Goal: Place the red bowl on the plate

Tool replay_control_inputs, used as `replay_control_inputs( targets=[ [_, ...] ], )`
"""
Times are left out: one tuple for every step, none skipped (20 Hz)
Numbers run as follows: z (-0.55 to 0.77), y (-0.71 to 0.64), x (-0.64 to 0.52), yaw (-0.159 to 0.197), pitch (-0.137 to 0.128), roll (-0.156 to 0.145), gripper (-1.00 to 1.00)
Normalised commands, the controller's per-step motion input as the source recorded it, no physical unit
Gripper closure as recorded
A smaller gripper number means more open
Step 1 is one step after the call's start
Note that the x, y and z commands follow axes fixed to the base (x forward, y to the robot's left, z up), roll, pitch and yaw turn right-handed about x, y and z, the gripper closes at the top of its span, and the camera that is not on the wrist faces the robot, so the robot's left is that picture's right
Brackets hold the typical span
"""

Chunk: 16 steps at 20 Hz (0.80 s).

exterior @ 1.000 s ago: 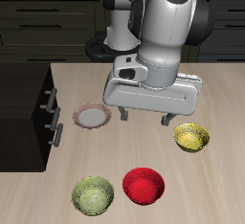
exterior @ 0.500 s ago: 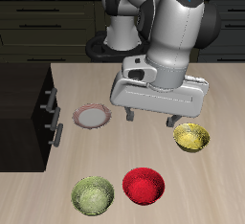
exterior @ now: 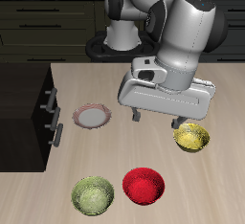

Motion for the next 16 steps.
replay_control_inputs(
  targets=[
    [-0.28,-0.05,0.04,-0.003,0.014,-0.061,-1.00],
    [-0.35,0.07,0.10,0.004,0.087,0.099,-1.00],
    [-0.32,-0.12,0.00,0.013,0.012,-0.060,-1.00],
    [-0.41,-0.07,0.08,-0.012,0.044,-0.020,-1.00],
    [-0.42,-0.01,0.07,0.008,0.056,0.015,-1.00],
    [-0.32,-0.07,0.05,0.000,0.052,0.000,-1.00],
    [-0.50,-0.11,0.09,-0.017,0.073,-0.042,-1.00],
    [-0.28,-0.07,0.02,-0.040,0.036,0.009,-1.00],
    [-0.42,0.02,0.03,-0.012,0.056,0.022,-1.00],
    [-0.38,0.02,-0.01,0.031,0.013,-0.018,-1.00],
    [-0.43,0.09,0.07,0.006,0.019,0.001,-1.00],
    [-0.45,0.08,0.06,-0.043,0.105,0.078,-1.00],
    [-0.34,0.01,0.00,0.040,0.008,-0.062,-1.00],
    [-0.35,0.02,0.03,0.036,0.026,0.007,-1.00],
    [-0.30,-0.06,0.06,-0.063,0.046,-0.003,-1.00],
    [-0.17,-0.04,-0.02,0.018,-0.007,-0.028,-1.00]
  ],
)
